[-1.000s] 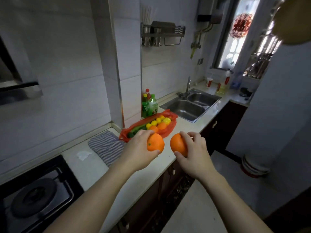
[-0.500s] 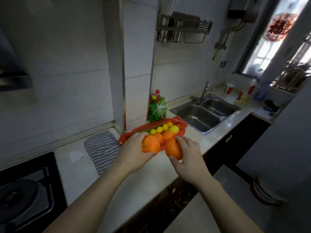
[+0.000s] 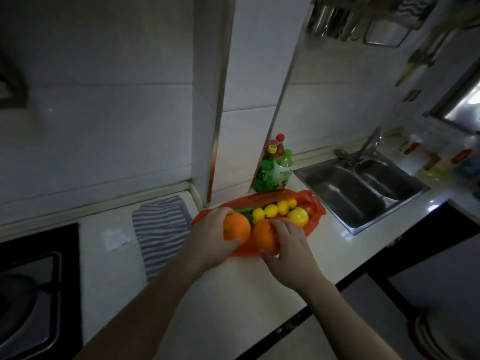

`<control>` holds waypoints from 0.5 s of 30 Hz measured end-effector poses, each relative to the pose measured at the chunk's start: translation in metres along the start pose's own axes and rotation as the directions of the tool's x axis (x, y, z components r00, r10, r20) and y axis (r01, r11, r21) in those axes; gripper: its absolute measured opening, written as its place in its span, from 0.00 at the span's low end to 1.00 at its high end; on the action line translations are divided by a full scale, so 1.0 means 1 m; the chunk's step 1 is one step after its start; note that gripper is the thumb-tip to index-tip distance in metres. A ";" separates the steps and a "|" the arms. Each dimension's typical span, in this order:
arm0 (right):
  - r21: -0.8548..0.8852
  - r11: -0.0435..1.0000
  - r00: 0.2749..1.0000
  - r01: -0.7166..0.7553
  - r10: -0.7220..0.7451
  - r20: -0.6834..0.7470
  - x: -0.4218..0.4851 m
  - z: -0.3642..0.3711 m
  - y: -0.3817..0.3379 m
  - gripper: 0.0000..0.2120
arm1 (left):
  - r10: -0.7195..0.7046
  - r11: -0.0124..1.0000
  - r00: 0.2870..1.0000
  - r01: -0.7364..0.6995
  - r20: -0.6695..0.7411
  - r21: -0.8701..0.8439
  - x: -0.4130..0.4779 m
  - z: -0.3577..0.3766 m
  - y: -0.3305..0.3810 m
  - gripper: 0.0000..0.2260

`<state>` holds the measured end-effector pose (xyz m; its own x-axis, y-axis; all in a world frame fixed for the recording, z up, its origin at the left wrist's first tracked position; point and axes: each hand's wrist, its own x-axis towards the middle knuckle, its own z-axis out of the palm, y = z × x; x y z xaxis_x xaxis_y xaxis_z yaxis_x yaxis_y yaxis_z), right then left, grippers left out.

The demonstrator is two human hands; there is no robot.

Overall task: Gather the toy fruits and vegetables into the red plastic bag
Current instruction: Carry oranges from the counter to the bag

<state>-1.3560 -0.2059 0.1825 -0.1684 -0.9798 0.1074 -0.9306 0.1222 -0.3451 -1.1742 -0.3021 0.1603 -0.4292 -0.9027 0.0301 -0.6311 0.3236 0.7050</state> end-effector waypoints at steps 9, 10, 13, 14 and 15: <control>0.068 0.996 0.997 0.066 -0.068 0.033 0.060 0.017 0.029 0.30 | -0.064 0.998 0.998 0.065 -0.027 0.005 0.037 0.015 -0.008 0.30; 0.083 0.993 0.996 0.078 -0.081 0.034 0.067 0.019 0.035 0.29 | -0.071 0.997 0.997 0.072 -0.030 0.012 0.040 0.017 -0.007 0.30; 0.131 0.987 0.993 0.098 -0.106 0.053 0.085 0.026 0.052 0.29 | -0.103 0.993 0.994 0.105 -0.036 0.048 0.053 0.028 -0.006 0.29; 0.152 0.983 0.991 0.103 -0.114 0.064 0.092 0.028 0.057 0.30 | -0.117 0.991 0.993 0.118 -0.033 0.058 0.058 0.033 -0.006 0.29; 0.175 0.979 0.989 0.107 -0.122 0.079 0.098 0.032 0.064 0.30 | -0.132 0.989 0.991 0.133 -0.028 0.063 0.063 0.038 -0.006 0.28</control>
<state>-1.4210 -0.2989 0.1409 -0.0273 -0.9968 0.0748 -0.8721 -0.0128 -0.4891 -1.2217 -0.3500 0.1306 -0.3238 -0.9451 -0.0430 -0.7218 0.2175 0.6570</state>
